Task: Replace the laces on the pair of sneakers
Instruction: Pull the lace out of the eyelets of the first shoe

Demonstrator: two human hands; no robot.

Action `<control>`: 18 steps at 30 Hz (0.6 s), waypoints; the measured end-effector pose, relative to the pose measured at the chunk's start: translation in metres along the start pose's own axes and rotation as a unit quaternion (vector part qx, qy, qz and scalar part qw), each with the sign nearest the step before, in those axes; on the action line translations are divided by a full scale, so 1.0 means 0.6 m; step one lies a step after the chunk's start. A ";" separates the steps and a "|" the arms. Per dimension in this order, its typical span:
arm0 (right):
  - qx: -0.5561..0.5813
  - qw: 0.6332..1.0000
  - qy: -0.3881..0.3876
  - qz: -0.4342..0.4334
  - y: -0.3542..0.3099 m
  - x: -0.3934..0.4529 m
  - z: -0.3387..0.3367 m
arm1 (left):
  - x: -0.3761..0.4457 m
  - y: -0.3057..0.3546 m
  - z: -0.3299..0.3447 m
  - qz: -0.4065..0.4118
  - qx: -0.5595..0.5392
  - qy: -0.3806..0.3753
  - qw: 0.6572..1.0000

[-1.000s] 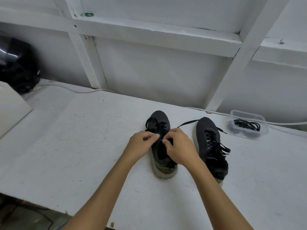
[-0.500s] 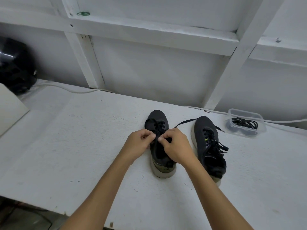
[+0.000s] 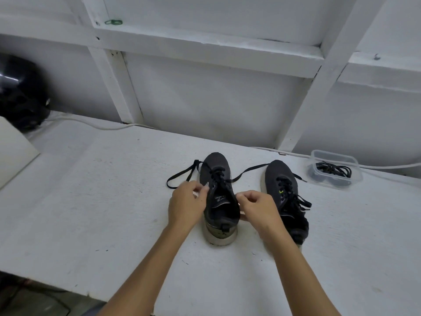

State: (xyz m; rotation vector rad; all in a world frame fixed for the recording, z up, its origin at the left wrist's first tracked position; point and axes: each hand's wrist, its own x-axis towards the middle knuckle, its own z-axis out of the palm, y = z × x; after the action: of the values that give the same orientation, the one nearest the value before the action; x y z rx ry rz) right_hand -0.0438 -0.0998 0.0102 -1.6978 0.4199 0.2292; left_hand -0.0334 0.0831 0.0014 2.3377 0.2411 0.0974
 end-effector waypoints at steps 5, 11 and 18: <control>0.047 0.998 -0.034 0.016 0.004 -0.009 0.032 | 0.007 0.021 -0.017 -0.024 -0.028 -0.051 0.998; -0.032 0.997 -0.027 -0.064 -0.009 0.010 0.030 | 0.015 0.017 -0.044 -0.066 -0.144 -0.203 0.966; -0.130 0.984 -0.107 -0.060 -0.051 0.042 0.015 | -0.002 0.028 -0.027 0.004 -0.098 -0.214 0.972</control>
State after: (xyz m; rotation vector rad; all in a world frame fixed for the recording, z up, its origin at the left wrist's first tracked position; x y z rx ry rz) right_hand -0.0079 -0.0911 0.0267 -1.9232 0.1296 0.3877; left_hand -0.0347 0.0825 0.0248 2.1004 0.0048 -0.3610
